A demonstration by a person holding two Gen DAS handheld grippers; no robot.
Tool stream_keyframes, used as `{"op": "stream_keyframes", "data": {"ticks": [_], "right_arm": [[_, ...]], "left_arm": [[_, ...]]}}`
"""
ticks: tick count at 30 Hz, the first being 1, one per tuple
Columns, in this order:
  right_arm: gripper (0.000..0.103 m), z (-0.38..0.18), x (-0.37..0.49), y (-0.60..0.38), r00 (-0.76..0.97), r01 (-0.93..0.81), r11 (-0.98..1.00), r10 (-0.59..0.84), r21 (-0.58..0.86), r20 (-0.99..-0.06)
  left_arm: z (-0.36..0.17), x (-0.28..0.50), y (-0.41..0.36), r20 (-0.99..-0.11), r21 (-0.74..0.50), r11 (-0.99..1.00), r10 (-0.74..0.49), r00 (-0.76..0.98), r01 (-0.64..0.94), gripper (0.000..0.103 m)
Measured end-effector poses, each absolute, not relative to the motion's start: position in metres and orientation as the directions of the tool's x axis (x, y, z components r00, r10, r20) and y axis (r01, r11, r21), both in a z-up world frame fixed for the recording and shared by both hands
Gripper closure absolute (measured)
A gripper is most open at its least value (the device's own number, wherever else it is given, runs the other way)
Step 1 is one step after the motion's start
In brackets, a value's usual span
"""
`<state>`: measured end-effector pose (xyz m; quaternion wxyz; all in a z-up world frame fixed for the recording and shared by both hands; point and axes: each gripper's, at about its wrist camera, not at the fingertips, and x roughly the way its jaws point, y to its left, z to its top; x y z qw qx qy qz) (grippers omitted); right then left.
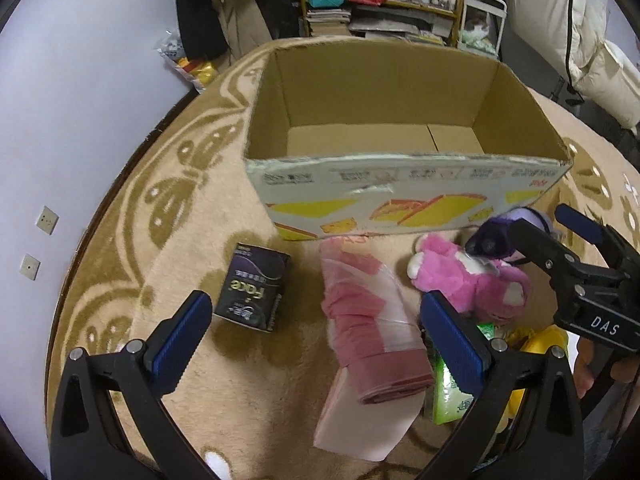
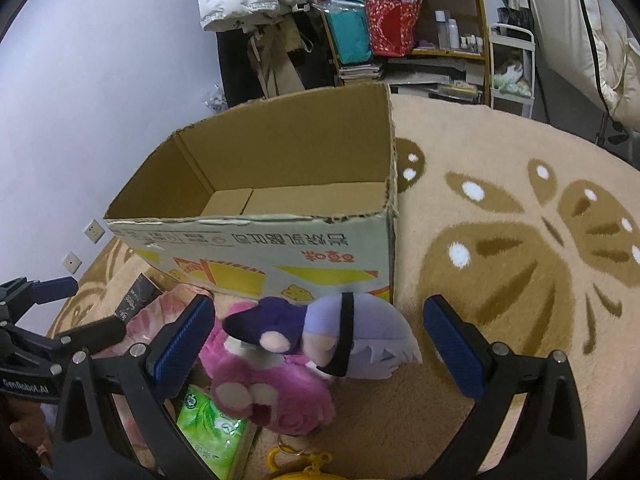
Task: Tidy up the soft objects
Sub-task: 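Close the left gripper on the rolled pink towel while the right grips the purple-haired doll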
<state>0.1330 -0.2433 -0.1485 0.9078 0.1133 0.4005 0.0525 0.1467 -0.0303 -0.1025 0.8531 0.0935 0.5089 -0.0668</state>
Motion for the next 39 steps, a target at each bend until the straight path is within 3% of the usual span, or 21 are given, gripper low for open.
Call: {"op": "stream_keyframes", "data": {"ticks": [15, 24, 33, 37, 39], "right_arm": [[0.000, -0.164, 0.138, -0.242, 0.634, -0.016, 0.974, 0.183, 0.224, -0.751], [0.000, -0.177, 0.143, -0.247, 0.606, 0.004, 0.953, 0.239, 0.303, -0.759], [0.000, -0.177, 0.144, -0.248, 0.607, 0.006, 0.946, 0.254, 0.324, -0.753], [0.000, -0.176, 0.145, -0.245, 0.603, -0.004, 0.948, 0.257, 0.320, -0.755], [0.000, -0.176, 0.144, -0.244, 0.602, -0.009, 0.951, 0.252, 0.310, -0.757]], "left_arm": [[-0.134, 0.150, -0.038, -0.920, 0.093, 0.969, -0.004, 0.391, 0.229, 0.000], [-0.138, 0.147, -0.045, -0.918, 0.110, 0.965, 0.006, 0.396, 0.239, 0.002], [-0.138, 0.140, -0.054, -0.923, 0.096, 0.959, -0.015, 0.384, 0.268, 0.030], [-0.138, 0.137, -0.059, -0.928, 0.088, 0.955, -0.025, 0.372, 0.285, 0.054], [-0.138, 0.137, -0.059, -0.931, 0.061, 0.956, -0.049, 0.361, 0.288, 0.056]]}}
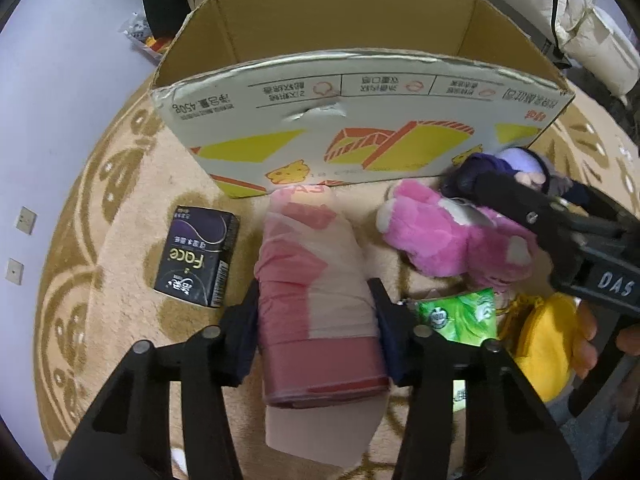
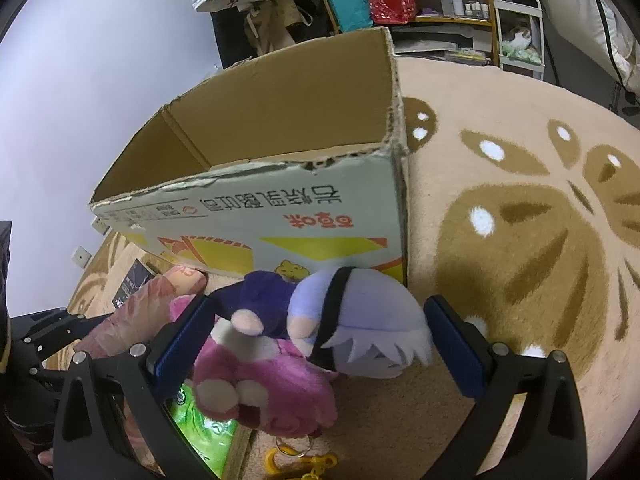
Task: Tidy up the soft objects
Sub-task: 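Close the left gripper on the rolled pink towel while the right grips the purple-haired doll, then lift the pink towel with the left gripper while the right lifts the doll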
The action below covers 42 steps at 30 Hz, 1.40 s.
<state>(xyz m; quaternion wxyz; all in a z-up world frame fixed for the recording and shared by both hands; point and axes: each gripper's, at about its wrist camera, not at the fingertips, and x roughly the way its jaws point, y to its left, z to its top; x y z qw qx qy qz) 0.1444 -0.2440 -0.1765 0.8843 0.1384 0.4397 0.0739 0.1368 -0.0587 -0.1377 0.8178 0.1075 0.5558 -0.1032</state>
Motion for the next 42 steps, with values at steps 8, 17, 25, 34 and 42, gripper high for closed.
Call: {"op": "stream_keyframes", "data": {"ticks": [8, 17, 25, 34, 42], "right_arm": [[0.012, -0.175, 0.139, -0.245, 0.614, 0.004, 0.958, 0.223, 0.286, -0.757], [0.023, -0.170, 0.132, -0.251, 0.632, 0.009, 0.953, 0.230, 0.304, -0.740], [0.024, -0.167, 0.127, -0.250, 0.641, 0.010, 0.960, 0.207, 0.278, -0.739], [0.024, -0.160, 0.118, -0.257, 0.657, 0.030, 0.957, 0.199, 0.289, -0.727], [0.024, -0.147, 0.103, -0.257, 0.686, 0.028, 0.958, 0.190, 0.287, -0.702]], "left_arm": [[-0.128, 0.134, -0.049, -0.922, 0.020, 0.964, -0.084, 0.377, 0.265, 0.058], [-0.120, 0.129, -0.052, -0.908, 0.061, 0.956, -0.067, 0.414, 0.288, 0.059], [-0.118, 0.132, -0.042, -0.896, 0.064, 0.963, -0.060, 0.441, 0.261, 0.059], [-0.117, 0.135, -0.024, -0.884, 0.052, 0.979, -0.047, 0.465, 0.197, 0.061], [-0.099, 0.121, -0.027, -0.845, 0.042, 0.974, -0.085, 0.529, 0.224, 0.071]]}}
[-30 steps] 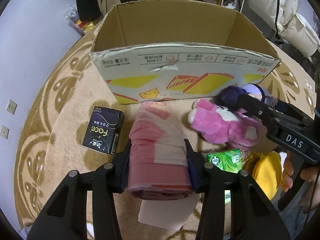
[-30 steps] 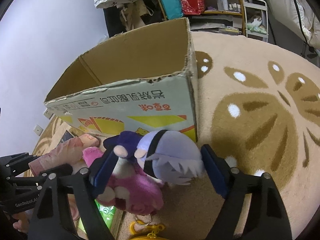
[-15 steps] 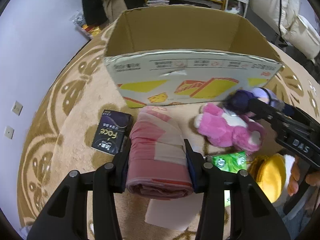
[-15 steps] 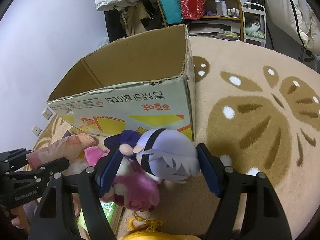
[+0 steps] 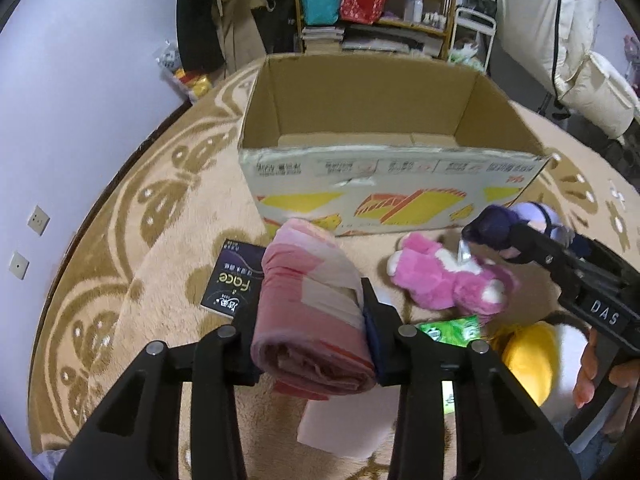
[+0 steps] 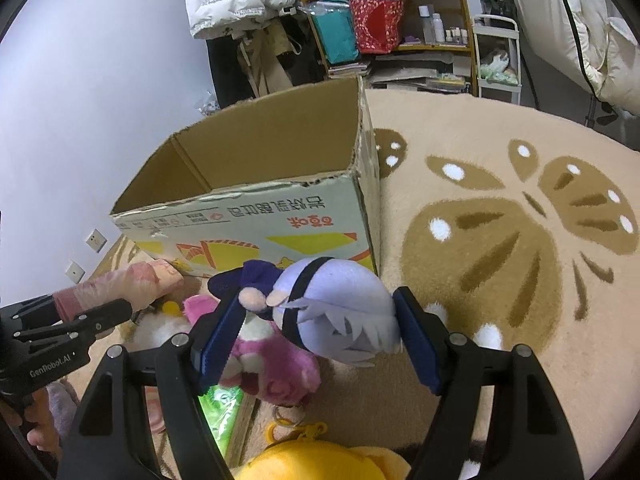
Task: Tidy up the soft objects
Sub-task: 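Lift the pink towel with the left gripper while the right lifts the doll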
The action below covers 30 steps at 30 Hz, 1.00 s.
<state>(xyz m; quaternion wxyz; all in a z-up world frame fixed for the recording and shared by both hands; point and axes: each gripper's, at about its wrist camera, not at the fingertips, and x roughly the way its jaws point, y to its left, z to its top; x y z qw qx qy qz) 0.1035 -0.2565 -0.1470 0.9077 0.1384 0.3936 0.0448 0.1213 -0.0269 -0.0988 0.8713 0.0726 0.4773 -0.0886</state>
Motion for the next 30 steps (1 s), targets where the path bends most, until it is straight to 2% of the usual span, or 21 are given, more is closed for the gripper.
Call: {"op": "stream_keyframes", "data": {"ticks": [2, 5, 9, 17, 30], "right_arm": [[0.024, -0.143, 0.100, -0.256, 0.693, 0.023, 0.958, 0.192, 0.287, -0.695], [0.024, -0.139, 0.096, -0.254, 0.699, 0.017, 0.959, 0.190, 0.282, -0.689], [0.024, -0.133, 0.092, -0.251, 0.709, 0.007, 0.961, 0.190, 0.277, -0.679], [0.024, -0.126, 0.081, -0.248, 0.726, -0.009, 0.963, 0.193, 0.271, -0.660], [0.024, -0.100, 0.059, -0.250, 0.792, -0.034, 0.951, 0.213, 0.307, -0.573]], "left_arm": [[-0.094, 0.118, -0.028, -0.834, 0.043, 0.972, -0.092, 0.545, 0.230, 0.081], [-0.092, 0.115, -0.030, -0.829, 0.041, 0.967, -0.107, 0.549, 0.251, 0.085], [-0.090, 0.111, -0.033, -0.815, 0.062, 0.960, -0.109, 0.569, 0.272, 0.086], [-0.079, 0.110, -0.019, -0.795, -0.008, 0.972, -0.149, 0.587, 0.236, 0.086], [-0.042, 0.090, 0.000, -0.694, 0.030, 0.989, -0.082, 0.716, 0.143, 0.086]]}}
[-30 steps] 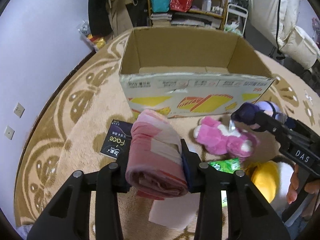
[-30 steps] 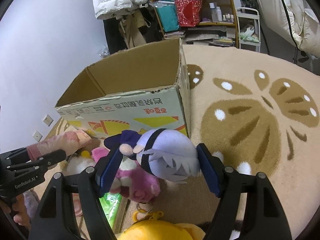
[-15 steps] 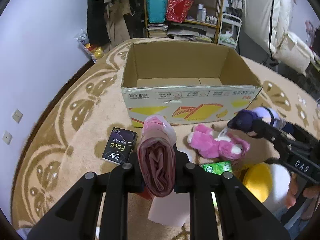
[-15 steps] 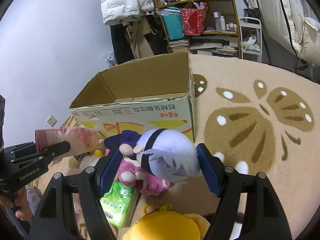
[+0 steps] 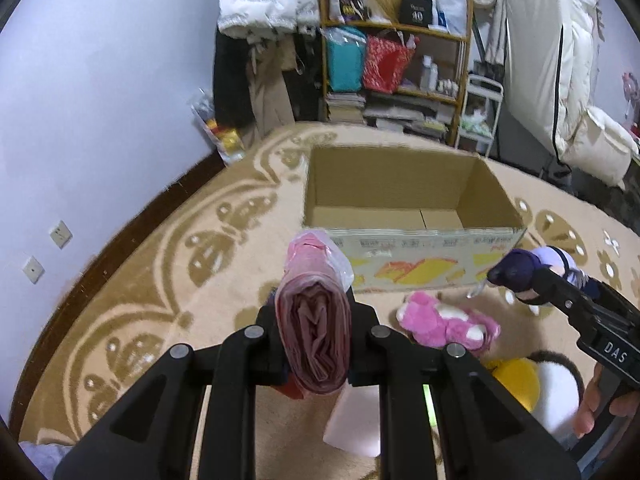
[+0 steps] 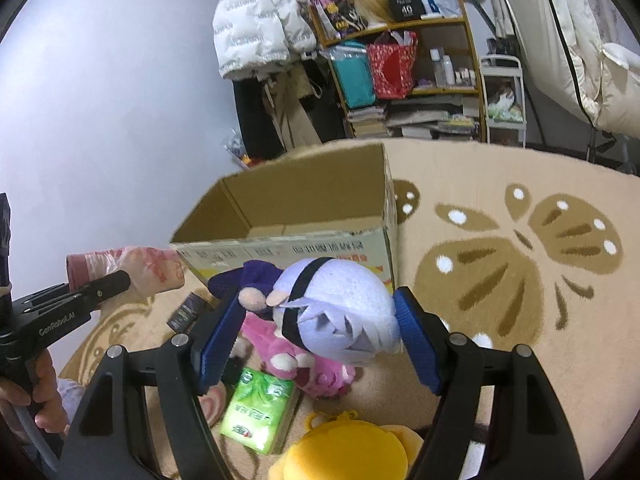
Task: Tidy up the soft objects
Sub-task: 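Lift the pink towel with the left gripper while the right lifts the doll, then lower the towel into the box with the left gripper while the right drops the doll in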
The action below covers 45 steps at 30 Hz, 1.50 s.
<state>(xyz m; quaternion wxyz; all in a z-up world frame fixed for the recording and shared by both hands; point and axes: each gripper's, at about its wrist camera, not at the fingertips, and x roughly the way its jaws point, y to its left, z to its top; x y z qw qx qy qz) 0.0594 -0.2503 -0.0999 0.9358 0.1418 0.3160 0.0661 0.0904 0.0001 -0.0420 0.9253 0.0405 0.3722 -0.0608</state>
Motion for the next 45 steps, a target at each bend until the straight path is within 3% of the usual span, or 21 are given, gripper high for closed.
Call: {"op": "stream_keyframes", "data": {"ticks": [10, 16, 36, 45], "right_arm": [[0.024, -0.069, 0.057, -0.236, 0.848, -0.109, 0.963, 0.219, 0.247, -0.482], [0.024, -0.050, 0.068, -0.230, 0.873, -0.132, 0.972, 0.206, 0.193, -0.442], [0.022, -0.043, 0.140, -0.239, 0.882, -0.144, 0.979, 0.194, 0.148, -0.430], [0.021, -0.065, 0.158, -0.247, 0.857, -0.142, 0.977, 0.202, 0.160, -0.474]], "left_arm": [[-0.006, 0.082, -0.006, -0.533, 0.044, 0.987, -0.110, 0.839, 0.157, 0.086], [0.007, 0.096, -0.017, -0.485, 0.079, 0.978, -0.130, 0.865, 0.191, 0.086], [0.005, 0.153, -0.052, -0.477, 0.188, 0.960, -0.096, 0.874, 0.207, 0.085], [-0.009, 0.175, -0.050, -0.523, 0.136, 0.968, -0.112, 0.845, 0.213, 0.084]]}}
